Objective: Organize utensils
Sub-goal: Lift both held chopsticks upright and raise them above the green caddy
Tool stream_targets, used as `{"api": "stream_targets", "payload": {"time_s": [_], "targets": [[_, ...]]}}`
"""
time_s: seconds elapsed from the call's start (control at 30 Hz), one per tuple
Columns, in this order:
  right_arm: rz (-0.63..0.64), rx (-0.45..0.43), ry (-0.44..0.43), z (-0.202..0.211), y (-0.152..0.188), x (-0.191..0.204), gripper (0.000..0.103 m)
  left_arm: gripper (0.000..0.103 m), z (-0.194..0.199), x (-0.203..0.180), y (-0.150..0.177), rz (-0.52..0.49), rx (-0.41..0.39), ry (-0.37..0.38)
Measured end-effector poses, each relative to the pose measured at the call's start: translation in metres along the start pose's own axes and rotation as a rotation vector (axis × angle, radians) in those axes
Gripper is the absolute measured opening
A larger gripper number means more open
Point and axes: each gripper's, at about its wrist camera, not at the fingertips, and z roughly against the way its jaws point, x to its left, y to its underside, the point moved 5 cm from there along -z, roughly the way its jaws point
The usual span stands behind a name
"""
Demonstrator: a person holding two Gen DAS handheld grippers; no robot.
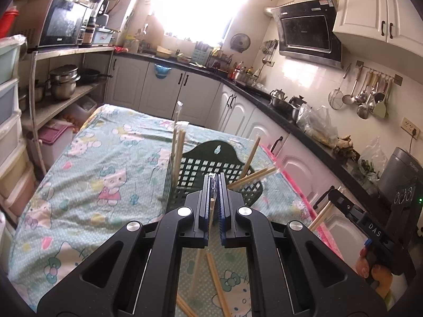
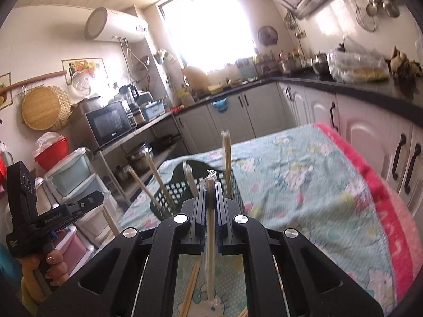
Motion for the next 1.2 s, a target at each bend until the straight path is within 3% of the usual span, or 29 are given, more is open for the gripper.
{"api": "stream_targets", "payload": {"time_s": [0.77,1.2], "targets": [[0.105,-0.164,0.034,-0.009,-0.080,0.013,0.006,0.003,0.007,-0.040,-0.074,-0.056,-0.107,0.059],[0.150,-0.272,0.035,-0.041,-0.124,0.029,0.006,0.003,0.010,-0.041,-0.126,-0.057,-0.233,0.005]]}}
